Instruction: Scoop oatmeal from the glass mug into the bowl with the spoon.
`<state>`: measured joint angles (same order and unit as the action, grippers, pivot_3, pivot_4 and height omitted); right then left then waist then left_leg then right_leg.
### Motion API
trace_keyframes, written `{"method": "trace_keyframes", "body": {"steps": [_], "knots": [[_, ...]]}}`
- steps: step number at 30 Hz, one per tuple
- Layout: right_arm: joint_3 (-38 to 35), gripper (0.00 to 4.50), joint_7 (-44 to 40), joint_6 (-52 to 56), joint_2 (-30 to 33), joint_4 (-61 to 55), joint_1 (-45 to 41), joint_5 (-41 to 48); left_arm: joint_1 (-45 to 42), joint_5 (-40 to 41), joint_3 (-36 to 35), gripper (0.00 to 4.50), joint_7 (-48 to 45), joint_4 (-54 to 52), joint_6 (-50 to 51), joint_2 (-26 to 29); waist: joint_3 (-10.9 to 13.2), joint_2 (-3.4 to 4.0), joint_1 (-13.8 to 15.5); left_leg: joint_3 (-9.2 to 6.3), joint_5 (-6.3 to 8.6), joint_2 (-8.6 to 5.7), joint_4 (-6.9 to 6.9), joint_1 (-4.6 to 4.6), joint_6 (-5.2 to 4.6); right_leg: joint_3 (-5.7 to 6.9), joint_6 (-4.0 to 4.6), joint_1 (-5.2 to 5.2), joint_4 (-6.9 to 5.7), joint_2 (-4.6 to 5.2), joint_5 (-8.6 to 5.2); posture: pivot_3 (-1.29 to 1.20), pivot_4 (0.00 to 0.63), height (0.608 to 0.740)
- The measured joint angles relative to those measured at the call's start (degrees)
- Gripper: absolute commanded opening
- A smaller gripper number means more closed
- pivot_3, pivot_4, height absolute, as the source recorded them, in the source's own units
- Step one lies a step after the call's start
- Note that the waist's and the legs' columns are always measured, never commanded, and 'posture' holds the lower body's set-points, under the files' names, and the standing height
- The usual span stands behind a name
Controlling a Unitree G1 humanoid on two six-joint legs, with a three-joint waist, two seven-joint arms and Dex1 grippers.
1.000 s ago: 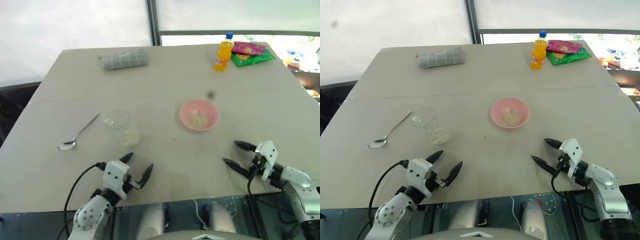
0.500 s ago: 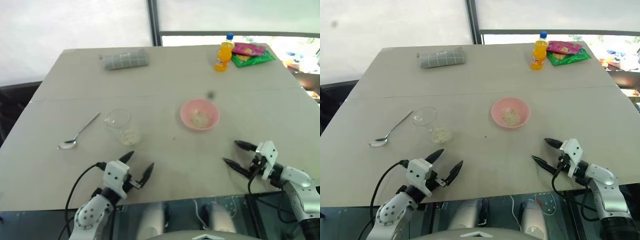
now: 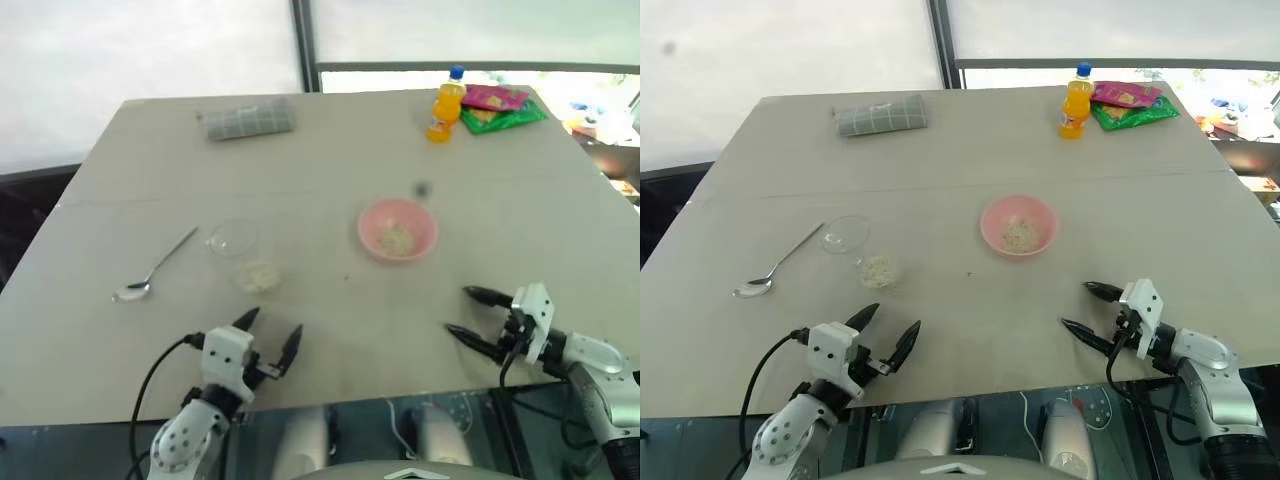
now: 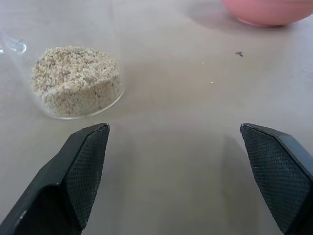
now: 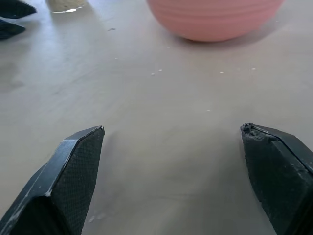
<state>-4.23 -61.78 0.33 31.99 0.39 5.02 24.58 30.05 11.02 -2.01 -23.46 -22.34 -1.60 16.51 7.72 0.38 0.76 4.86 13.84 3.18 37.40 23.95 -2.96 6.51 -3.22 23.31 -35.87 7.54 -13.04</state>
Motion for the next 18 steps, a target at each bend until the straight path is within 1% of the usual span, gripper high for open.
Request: {"method": "trace_keyframes", "body": {"steps": [2,4,7,8,11,13,15,16,18], "knots": [[1.0,4.50,-1.1,3.1,0.2,-3.2,0.6,2.2,1.8,1.4,-1.7,4.48,0.8,-1.2,0.0,-1.1,0.1,0.05,-0.2,0.04,0.00,0.05,-0.01,0.00,0.00,-0.04,0.00,0.04,0.00,-0.08,0.00,0.00,0.150,0.718],[1.8,4.50,-1.8,5.5,0.5,-7.6,1.2,3.9,4.1,4.6,-4.9,4.48,0.6,-1.1,-1.2,-2.1,0.3,-0.09,-0.3,0.04,0.00,0.10,-0.01,0.02,0.01,-0.08,0.01,0.12,-0.04,-0.20,0.00,0.00,0.150,0.718],[2.7,4.50,-1.7,7.7,0.9,-13.6,1.3,5.7,5.3,8.0,-9.4,4.48,-0.6,0.1,-1.9,-1.7,0.6,-0.31,0.0,-0.08,0.04,0.16,-0.01,0.03,0.07,-0.06,0.03,0.14,-0.05,-0.33,0.00,0.00,0.150,0.718],[3.0,4.50,-1.5,8.6,0.9,-15.5,1.3,6.2,5.2,8.9,-10.5,4.48,-0.8,0.6,-1.8,-1.3,0.7,-0.35,0.0,-0.12,0.15,0.16,0.00,0.03,0.26,-0.06,0.04,0.14,-0.05,-0.35,0.00,0.00,0.150,0.718],[4.3,4.50,-0.4,11.3,0.9,-21.9,0.1,8.2,3.9,11.8,-15.7,4.48,-1.8,2.5,-0.3,1.5,0.9,-0.52,0.1,-0.24,0.16,0.23,0.05,0.12,0.28,-0.01,0.05,0.15,-0.06,-0.38,0.01,0.00,0.150,0.718],[4.5,4.50,0.1,13.2,0.9,-23.9,-1.8,9.6,1.3,13.7,-18.6,4.48,-2.8,3.3,1.7,5.0,1.1,-0.70,0.2,-0.27,0.15,0.22,0.16,0.29,0.28,-0.02,0.10,0.23,-0.06,-0.37,0.04,0.00,0.150,0.718],[5.0,4.50,0.2,13.9,0.6,-25.0,-3.8,10.7,-3.1,15.2,-21.8,4.48,-3.0,4.9,4.0,8.9,1.1,-0.69,0.2,-0.48,0.11,0.20,0.42,0.64,0.22,0.07,0.17,0.36,-0.07,-0.45,0.10,0.00,0.150,0.718],[5.2,4.50,0.2,14.0,0.2,-25.2,-4.7,11.1,-5.5,16.2,-23.5,4.48,-2.9,5.8,5.1,10.5,1.1,-0.67,0.2,-0.58,0.00,0.17,0.58,0.81,0.04,0.15,0.21,0.40,-0.08,-0.49,0.13,0.00,0.150,0.718],[5.4,4.50,0.2,13.9,-0.6,-25.6,-5.9,11.6,-10.4,18.4,-26.5,4.48,-3.1,7.5,6.9,13.1,1.1,-0.67,0.2,-0.56,0.02,0.12,0.73,0.84,0.05,0.13,0.36,0.34,-0.08,-0.48,0.24,0.00,0.150,0.718]]}}
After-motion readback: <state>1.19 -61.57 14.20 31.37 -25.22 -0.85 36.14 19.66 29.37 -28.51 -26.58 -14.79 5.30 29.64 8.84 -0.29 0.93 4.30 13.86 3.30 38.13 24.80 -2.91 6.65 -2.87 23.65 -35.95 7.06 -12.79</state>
